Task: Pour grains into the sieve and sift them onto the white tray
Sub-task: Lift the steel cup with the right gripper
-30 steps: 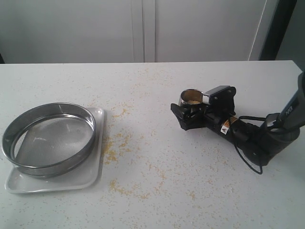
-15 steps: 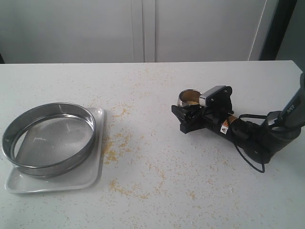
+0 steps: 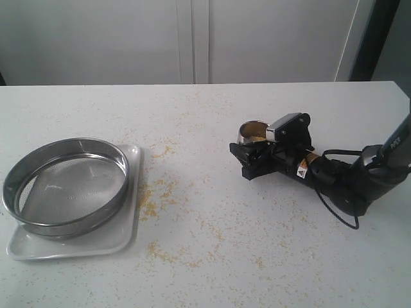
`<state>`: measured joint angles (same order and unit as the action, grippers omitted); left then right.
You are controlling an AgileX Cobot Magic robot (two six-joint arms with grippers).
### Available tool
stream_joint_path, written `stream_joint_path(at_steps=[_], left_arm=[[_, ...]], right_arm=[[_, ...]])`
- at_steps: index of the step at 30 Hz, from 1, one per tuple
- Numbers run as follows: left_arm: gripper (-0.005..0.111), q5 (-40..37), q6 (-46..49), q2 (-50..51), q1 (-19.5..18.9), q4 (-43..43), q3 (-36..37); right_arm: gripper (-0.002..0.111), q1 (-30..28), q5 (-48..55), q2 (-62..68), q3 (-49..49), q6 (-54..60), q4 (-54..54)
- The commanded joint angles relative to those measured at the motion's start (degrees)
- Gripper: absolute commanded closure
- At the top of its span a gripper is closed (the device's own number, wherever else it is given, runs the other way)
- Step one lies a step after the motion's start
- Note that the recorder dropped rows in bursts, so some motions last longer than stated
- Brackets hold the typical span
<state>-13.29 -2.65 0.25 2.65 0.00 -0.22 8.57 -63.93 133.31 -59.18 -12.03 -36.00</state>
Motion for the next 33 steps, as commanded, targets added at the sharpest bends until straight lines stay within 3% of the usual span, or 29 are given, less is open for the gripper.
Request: stream_joint_path(at_steps=[1, 23, 33], left_arm=[[0.107, 0.0, 0.0, -0.3, -0.3, 0.0, 0.2], [0.107, 0.0, 0.0, -0.3, -0.3, 0.0, 0.2], [0.107, 0.0, 0.0, -0.3, -0.3, 0.0, 0.2]], right_arm=[[0.108, 0.0, 0.3, -5.1, 1.3, -1.8, -1.2], [0.108, 0.0, 19.1, -36.0, 5.4, -23.4, -14.7], [0.108, 9.7, 32.1, -45.6, 5.3, -27.3, -15.5]])
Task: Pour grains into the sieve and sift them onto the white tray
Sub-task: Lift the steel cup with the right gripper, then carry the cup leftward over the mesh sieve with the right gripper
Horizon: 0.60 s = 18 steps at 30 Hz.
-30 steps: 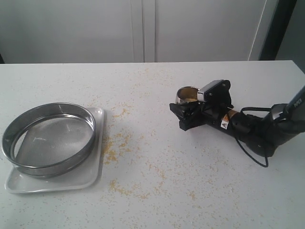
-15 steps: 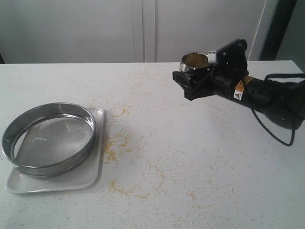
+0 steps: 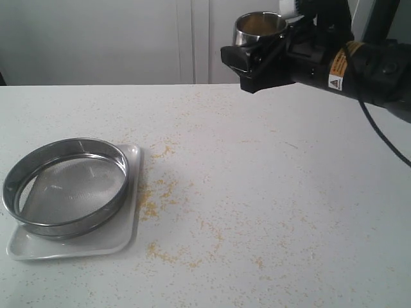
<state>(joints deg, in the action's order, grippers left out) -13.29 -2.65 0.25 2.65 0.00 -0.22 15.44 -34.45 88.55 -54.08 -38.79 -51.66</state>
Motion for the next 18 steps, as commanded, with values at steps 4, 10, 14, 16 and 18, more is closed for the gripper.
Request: stream_joint_path(at_steps=[4, 10, 14, 16, 18], left_arm=[[0.107, 0.0, 0.0, -0.3, -0.3, 0.0, 0.2], [0.107, 0.0, 0.0, -0.3, -0.3, 0.0, 0.2], [0.107, 0.0, 0.0, -0.3, -0.3, 0.0, 0.2], [0.107, 0.0, 0.0, -0.3, -0.3, 0.0, 0.2], [0.107, 0.0, 0.0, -0.3, -0.3, 0.0, 0.2]], right_arm=[[0.108, 6.1, 6.1, -0.9, 0.1, -0.5, 0.2], [0.108, 10.8, 13.4, -0.9, -2.3, -0.5, 0.2], [0.108, 13.7, 18.0, -0.9, -4.2, -0.5, 0.2], [0.108, 14.9, 19.3, -0.9, -5.1, -0.5, 0.2], [0.108, 15.9, 20.0, -0.8, -5.9, -0.5, 0.2]])
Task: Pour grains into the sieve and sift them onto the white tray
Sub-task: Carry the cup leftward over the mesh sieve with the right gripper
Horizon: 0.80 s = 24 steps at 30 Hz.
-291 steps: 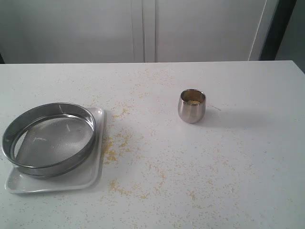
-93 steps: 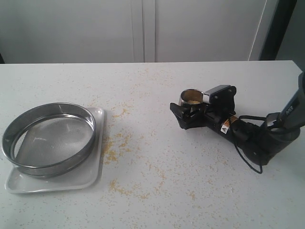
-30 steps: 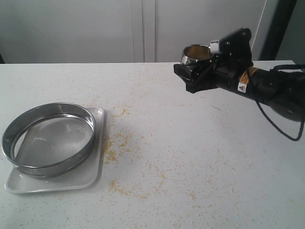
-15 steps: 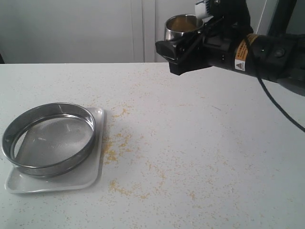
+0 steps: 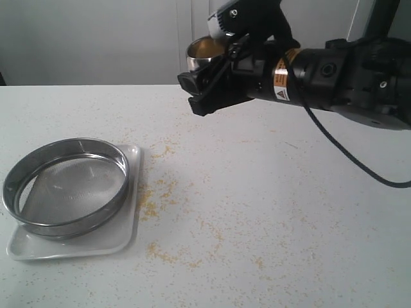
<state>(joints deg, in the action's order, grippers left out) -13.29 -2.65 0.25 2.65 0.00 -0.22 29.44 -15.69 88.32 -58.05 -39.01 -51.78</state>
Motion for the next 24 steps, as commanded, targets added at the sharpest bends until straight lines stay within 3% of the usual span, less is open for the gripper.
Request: stream_joint_path(at_steps=[1, 24], left_arm=[[0.107, 0.0, 0.0, -0.3, -0.3, 0.0, 0.2], [0.107, 0.0, 0.0, -0.3, -0.3, 0.0, 0.2]], right_arm=[[0.108, 2.5, 1.5, -0.5, -2.3, -0.3, 0.3], [0.108, 15.1, 20.2, 10.3, -14.6, -0.3, 0.5]])
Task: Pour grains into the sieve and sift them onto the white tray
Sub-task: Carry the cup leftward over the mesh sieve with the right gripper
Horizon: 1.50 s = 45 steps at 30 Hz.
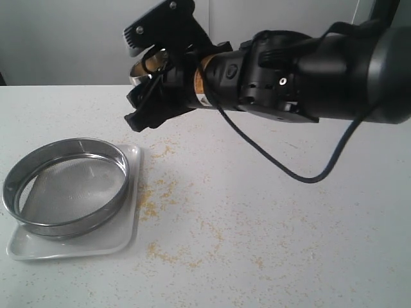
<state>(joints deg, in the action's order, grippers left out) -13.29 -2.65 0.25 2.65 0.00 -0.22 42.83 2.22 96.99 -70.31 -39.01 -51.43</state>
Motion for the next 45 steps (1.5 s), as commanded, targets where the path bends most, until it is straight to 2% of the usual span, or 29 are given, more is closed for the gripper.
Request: stream_joint_path(at_steps=[1, 8, 14, 36, 45], left_arm=[[0.107, 0.0, 0.0, -0.3, -0.3, 0.0, 0.2], [0.107, 0.0, 0.0, -0.3, -0.3, 0.0, 0.2], [0.107, 0.0, 0.0, -0.3, -0.3, 0.0, 0.2], [0.107, 0.0, 0.0, -0.3, -0.3, 0.0, 0.2], [0.107, 0.0, 0.0, -0.3, -0.3, 0.0, 0.2]], right_arm=[[0.108, 2.3, 2.9, 2.3, -2.9, -0.3, 0.2], [0.108, 4.6, 4.4, 6.3, -6.0, -0.2, 0.4], [0.108, 6.2, 9.8, 9.7, -9.6, 0.3, 0.3], [0.108, 11.0, 21.9, 21.3, -25.2, 9.5, 1.3], [0.108, 12.8, 29.6, 25.6, -30.3, 22.0, 4.3]])
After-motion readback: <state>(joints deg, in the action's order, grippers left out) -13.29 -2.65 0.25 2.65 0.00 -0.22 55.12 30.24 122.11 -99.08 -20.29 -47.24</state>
